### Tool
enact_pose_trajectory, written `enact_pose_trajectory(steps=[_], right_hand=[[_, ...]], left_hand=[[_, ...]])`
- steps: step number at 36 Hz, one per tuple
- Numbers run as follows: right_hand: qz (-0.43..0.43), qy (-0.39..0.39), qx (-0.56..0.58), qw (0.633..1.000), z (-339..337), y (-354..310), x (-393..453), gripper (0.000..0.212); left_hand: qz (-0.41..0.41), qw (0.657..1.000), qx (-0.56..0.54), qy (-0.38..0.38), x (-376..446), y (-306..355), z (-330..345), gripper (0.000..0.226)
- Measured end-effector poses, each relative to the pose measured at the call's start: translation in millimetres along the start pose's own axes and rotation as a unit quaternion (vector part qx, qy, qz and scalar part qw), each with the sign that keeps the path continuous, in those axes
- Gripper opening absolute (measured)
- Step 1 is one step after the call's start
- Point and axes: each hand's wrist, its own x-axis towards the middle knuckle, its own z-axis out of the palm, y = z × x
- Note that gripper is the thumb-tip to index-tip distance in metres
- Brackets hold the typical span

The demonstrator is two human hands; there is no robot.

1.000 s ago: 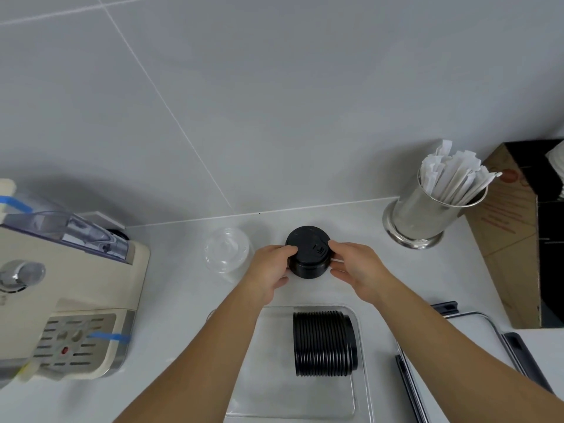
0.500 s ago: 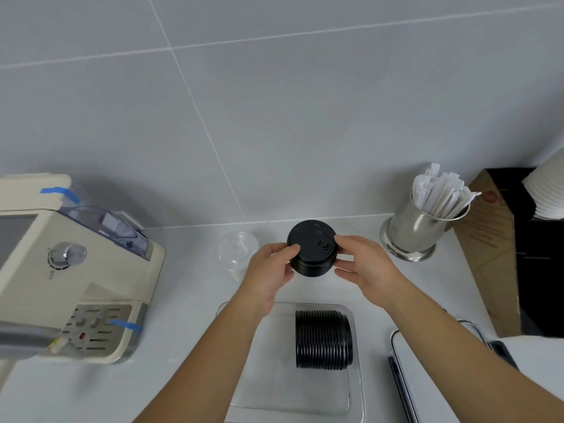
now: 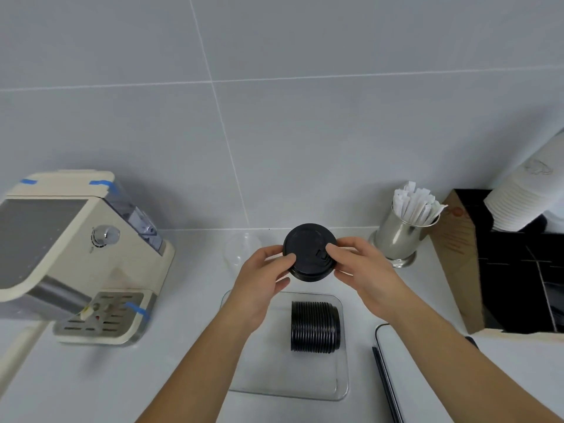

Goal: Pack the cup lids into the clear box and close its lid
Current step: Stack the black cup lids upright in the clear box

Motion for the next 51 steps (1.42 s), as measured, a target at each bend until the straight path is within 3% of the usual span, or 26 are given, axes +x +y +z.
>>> enact_pose_trajectory(steps=[16,25,37,51], right_hand=[[-0.074,-0.036,-0.157,0.984,-7.8,27.6,-58.0,0.032],[-0.084,-0.049,-0.22,0.971,-13.0,67.0,-73.4,0.042],[-0.133,-0.068,-0.258,0.955,-21.7,103.2,-84.0,0.053],[-0.195,-0.083,-0.47,0.857,-25.4,117.0,-87.1,0.061]], left_hand=[[-0.026,0.994,0.079,-0.076,-55.1,-36.0,-22.7,0.032],[-0.079,0.994,0.048,-0.051,-71.9,-63.1,-27.5,0.024],[-0.116,0.989,0.071,-0.054,-71.7,-89.4,-27.6,0.037],[-0.127,0.985,0.109,-0.034,-59.4,-102.2,-26.7,0.03]])
